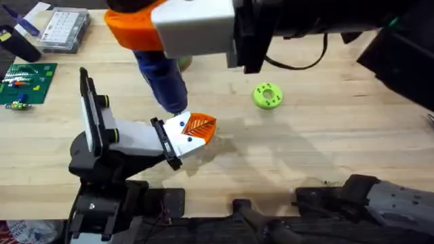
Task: Pick up the gripper from the table and insert it into the empty holder that is missing its gripper. Then pick up a screw, insert it into the mounting hole, and use the screwdriver to tighten it. Finally, clean up the table by picking up the vegetable and placing it into the bucket.
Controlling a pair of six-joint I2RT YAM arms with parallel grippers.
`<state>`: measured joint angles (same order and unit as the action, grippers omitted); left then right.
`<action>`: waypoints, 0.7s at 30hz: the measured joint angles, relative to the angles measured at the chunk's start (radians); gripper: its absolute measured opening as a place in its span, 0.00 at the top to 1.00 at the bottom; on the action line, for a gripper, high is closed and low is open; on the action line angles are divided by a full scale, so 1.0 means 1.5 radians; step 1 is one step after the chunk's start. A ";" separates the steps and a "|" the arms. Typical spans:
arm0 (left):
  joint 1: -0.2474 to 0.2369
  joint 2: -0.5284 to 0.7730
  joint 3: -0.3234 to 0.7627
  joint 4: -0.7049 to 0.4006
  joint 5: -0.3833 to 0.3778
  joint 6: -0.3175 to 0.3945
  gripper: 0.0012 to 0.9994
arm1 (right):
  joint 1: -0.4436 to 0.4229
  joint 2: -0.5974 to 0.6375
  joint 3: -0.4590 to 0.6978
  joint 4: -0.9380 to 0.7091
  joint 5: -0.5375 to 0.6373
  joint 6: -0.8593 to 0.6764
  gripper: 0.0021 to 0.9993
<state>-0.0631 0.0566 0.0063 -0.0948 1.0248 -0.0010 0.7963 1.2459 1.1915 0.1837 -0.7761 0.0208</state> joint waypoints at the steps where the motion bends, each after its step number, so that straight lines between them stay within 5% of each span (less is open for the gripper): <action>1: 0.000 0.000 0.000 0.000 0.000 0.000 0.99 | 0.000 0.001 0.000 0.000 0.000 0.000 0.92; 21: 0.000 0.000 0.000 0.000 0.000 0.000 0.99 | 0.000 0.030 -0.056 0.079 -0.012 0.016 0.92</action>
<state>-0.0631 0.0566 0.0063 -0.0948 1.0248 -0.0010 0.7963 1.2915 1.1078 0.3019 -0.7945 0.0452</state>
